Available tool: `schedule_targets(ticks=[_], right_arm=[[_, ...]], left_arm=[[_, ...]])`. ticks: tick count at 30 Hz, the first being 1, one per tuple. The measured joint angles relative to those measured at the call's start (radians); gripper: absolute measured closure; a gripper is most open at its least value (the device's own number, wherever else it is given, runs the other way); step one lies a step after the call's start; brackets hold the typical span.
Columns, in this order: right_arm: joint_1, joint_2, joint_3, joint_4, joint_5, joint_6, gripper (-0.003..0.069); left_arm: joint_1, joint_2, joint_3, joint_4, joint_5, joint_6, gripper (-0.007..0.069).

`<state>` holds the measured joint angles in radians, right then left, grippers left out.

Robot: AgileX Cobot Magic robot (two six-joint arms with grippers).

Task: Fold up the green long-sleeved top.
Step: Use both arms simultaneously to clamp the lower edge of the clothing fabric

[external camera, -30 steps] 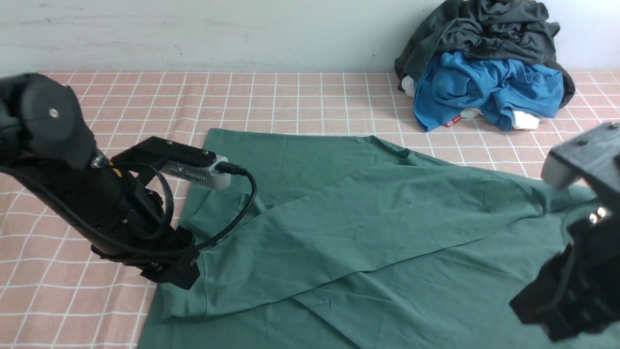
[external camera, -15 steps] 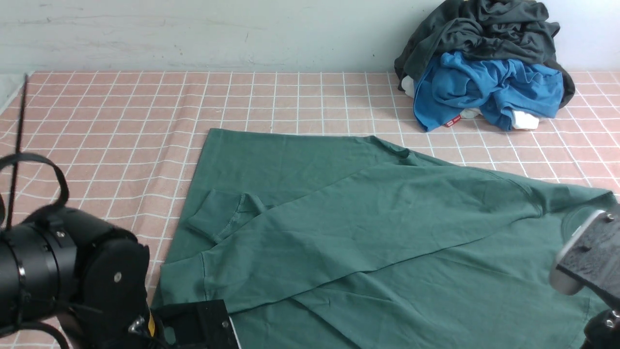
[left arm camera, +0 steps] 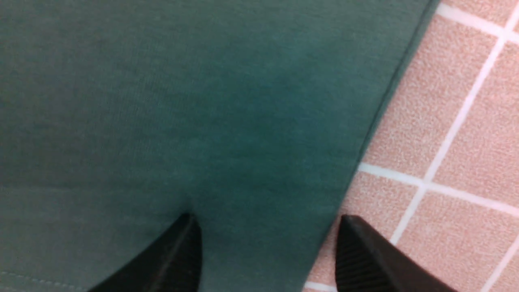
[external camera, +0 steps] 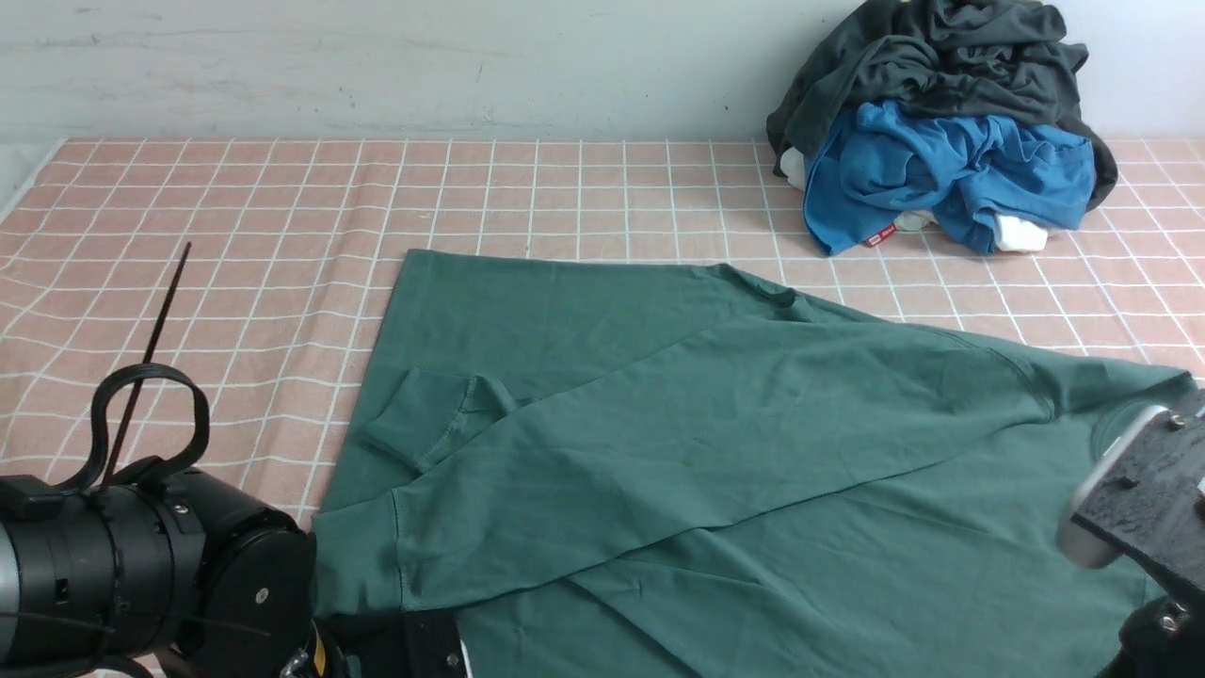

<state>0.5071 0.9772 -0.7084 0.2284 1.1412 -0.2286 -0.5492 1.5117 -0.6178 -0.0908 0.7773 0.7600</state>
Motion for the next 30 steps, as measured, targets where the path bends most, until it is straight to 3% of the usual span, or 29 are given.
schedule_targets(ticks=[3,21,30], right_arm=[[0.0,0.0,0.0,0.0,0.0,-0.001,0.0553],[0.0,0.0,0.0,-0.002,0.006,0.002,0.0553],[0.0,0.0,0.0,-0.009,0.006,-0.007,0.0553]], left_arm=[[0.0,0.0,0.006,0.01,-0.012,0.003,0.0207],[0.0,-0.074,0.022,0.044,-0.044,-0.047,0.0606],[0.0,-0.073,0.002,0.038,-0.001,-0.11,0.0618]])
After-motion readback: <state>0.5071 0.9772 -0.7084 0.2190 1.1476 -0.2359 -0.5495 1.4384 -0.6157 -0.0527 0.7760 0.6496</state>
